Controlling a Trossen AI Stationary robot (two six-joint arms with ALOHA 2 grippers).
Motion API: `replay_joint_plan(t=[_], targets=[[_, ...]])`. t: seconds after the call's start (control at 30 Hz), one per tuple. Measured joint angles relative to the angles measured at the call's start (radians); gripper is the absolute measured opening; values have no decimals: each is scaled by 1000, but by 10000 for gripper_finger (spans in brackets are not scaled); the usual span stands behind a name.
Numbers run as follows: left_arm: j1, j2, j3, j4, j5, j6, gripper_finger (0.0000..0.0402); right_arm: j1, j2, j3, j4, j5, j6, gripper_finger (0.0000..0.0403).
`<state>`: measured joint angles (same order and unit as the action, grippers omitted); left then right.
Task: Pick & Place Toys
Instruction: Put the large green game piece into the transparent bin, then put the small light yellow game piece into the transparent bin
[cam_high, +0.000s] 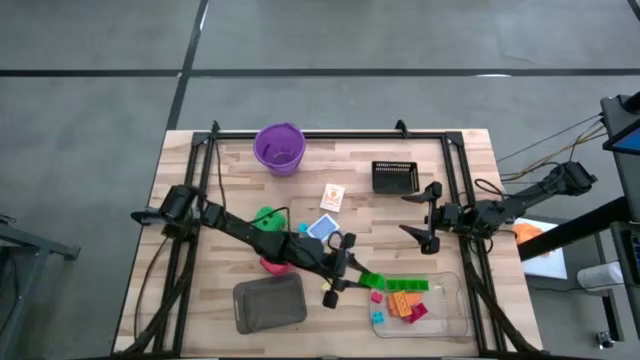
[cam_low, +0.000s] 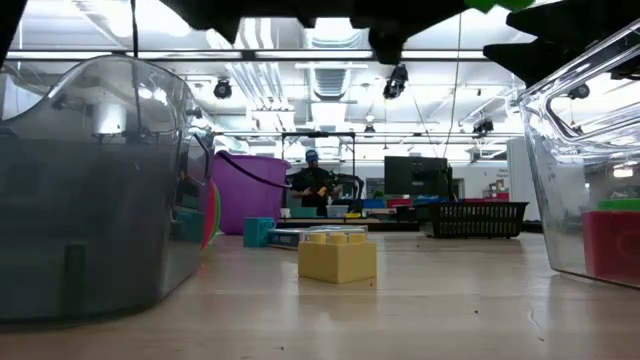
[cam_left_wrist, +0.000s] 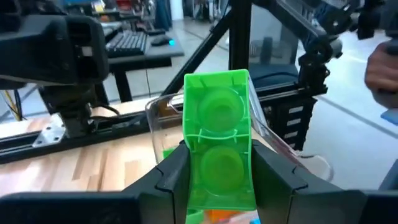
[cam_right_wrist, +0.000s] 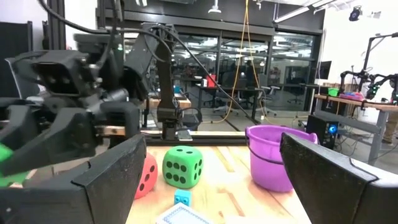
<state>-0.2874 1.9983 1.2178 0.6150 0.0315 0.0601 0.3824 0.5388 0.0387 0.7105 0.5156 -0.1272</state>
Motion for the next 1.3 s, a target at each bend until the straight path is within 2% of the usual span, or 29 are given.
replay_joint_plan(t=[0.37, 0.63, 0.7, 0.9, 1.0, 1.13, 1.3], targets=[[-2, 178, 194, -125, 66, -6, 128, 0, 2, 0, 1, 0, 0, 362], [-2, 200, 237, -215, 66, -8, 131, 0, 2, 0, 0, 0, 0, 362], [-2, 200, 237, -221, 66, -8, 164, 0, 2, 0, 0, 0, 0, 362], [-2, 198, 237, -224, 66, -9, 300, 0, 2, 0, -1, 0, 0, 362], [-2, 198, 237, -224, 66, -9, 347, 0, 5, 0, 0, 0, 0, 362], [-2, 181, 237, -229, 66, -9, 371, 0, 10, 0, -1, 0, 0, 362], [-7, 114, 236, -326, 65, -8, 361, 0, 18, 0, 0, 0, 0, 362]])
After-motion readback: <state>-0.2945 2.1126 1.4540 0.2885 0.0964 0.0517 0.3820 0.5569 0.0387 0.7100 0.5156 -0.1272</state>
